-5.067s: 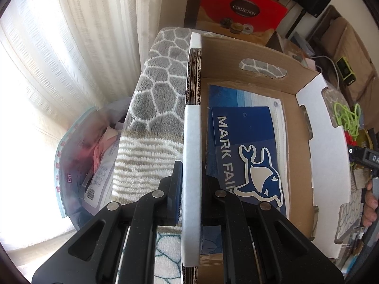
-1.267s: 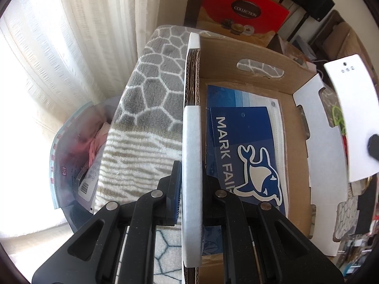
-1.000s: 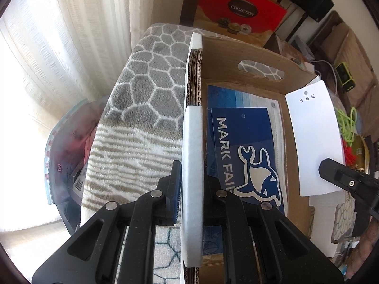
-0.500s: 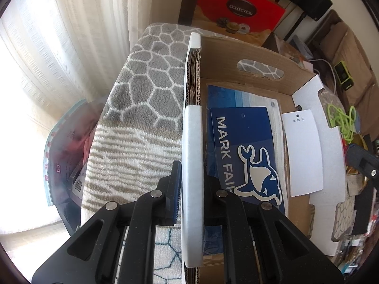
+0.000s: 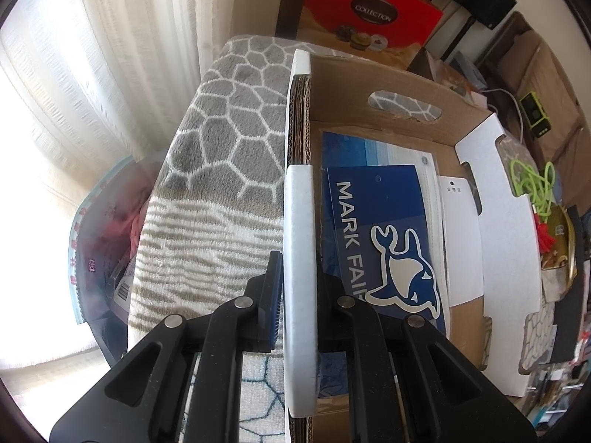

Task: Organize objects
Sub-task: 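Reach the right tool to the yellow booklet and grasp it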

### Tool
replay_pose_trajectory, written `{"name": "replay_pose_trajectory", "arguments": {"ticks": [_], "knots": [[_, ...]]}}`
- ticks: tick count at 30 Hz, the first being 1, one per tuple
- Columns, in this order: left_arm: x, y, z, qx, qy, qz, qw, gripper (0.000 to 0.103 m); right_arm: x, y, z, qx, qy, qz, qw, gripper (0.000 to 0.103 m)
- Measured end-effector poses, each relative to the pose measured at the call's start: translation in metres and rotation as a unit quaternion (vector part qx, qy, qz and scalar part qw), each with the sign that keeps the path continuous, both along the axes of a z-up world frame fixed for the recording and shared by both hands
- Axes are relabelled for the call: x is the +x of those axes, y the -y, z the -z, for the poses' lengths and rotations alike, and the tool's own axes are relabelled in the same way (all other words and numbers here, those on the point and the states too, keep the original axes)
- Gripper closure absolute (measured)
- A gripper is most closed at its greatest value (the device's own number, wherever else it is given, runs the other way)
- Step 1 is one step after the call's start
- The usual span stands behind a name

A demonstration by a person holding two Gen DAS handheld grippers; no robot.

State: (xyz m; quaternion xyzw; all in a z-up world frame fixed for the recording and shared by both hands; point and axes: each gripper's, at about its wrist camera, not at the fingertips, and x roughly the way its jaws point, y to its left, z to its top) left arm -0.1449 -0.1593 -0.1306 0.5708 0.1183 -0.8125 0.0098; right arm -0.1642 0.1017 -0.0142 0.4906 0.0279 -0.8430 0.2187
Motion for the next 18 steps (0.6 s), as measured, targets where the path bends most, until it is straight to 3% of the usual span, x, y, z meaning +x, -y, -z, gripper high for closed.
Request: {"name": "replay_pose_trajectory", "arguments": {"ticks": [8, 18], "knots": [[-0.001, -0.006, -0.001, -0.016, 0.001, 0.011, 0.9998, 0.091, -0.002, -0.081, -0.010, 0.021, -0.008, 0.062, 0.998, 0.055], [-0.008, -0.021, -0.002, -0.014, 0.001, 0.021, 0.9997, 0.091, -0.006, -0.194, 0.006, 0.040, 0.006, 0.163, 0.986, 0.043]]}}
